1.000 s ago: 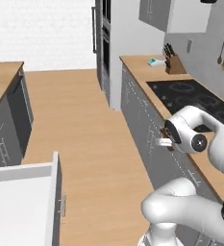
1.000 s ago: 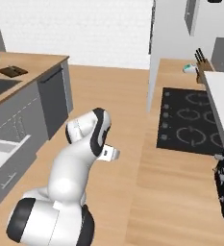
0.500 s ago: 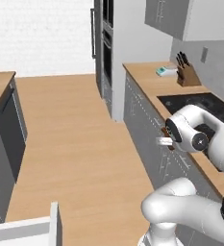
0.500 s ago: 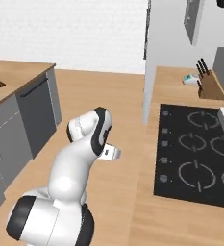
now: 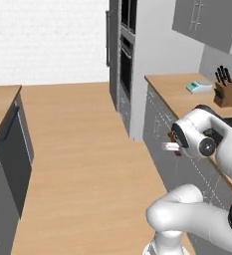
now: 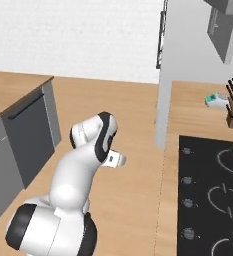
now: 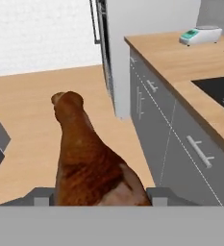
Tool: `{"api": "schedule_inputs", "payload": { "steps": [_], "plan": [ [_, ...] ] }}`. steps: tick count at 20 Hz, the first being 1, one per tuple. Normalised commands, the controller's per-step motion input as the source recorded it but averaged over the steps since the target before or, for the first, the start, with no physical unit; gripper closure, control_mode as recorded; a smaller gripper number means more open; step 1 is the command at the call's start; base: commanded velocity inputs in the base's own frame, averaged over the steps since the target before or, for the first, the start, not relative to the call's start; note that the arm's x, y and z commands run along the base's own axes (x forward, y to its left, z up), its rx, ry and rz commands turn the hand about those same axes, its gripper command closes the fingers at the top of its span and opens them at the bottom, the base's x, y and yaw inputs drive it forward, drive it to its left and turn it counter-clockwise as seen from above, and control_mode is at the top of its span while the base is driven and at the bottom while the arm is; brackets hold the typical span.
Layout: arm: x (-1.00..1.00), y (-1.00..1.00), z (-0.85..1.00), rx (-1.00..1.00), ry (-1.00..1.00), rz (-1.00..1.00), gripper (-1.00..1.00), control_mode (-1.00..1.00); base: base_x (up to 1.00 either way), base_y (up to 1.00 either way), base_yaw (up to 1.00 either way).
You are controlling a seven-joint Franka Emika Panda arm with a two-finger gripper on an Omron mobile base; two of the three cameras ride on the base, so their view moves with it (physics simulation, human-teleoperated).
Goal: Pick up the knife from the drawer and place it on the cutting board. Then place the meat from the plate to the cutting board.
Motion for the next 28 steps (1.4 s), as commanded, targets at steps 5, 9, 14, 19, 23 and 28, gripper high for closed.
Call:
{"api": "schedule_inputs", "payload": {
  "steps": [5,9,14,19,23,28],
  "plan": [
    [0.00,0.00,0.00,0.00,0.00,0.00,1.00,1.00,1.00,0.00,0.43],
    [0.00,0.00,0.00,0.00,0.00,0.00,1.00,1.00,1.00,0.00,0.51],
    [0.00,0.00,0.00,0.00,0.00,0.00,1.00,1.00,1.00,0.00,0.51],
    [0.00,0.00,0.00,0.00,0.00,0.00,1.00,1.00,0.99,0.00,0.57],
    [0.00,0.00,0.00,0.00,0.00,0.00,1.00,1.00,0.85,0.02,0.62],
    [0.00,0.00,0.00,0.00,0.00,0.00,1.00,1.00,0.74,0.34,0.50]
  ]
}}
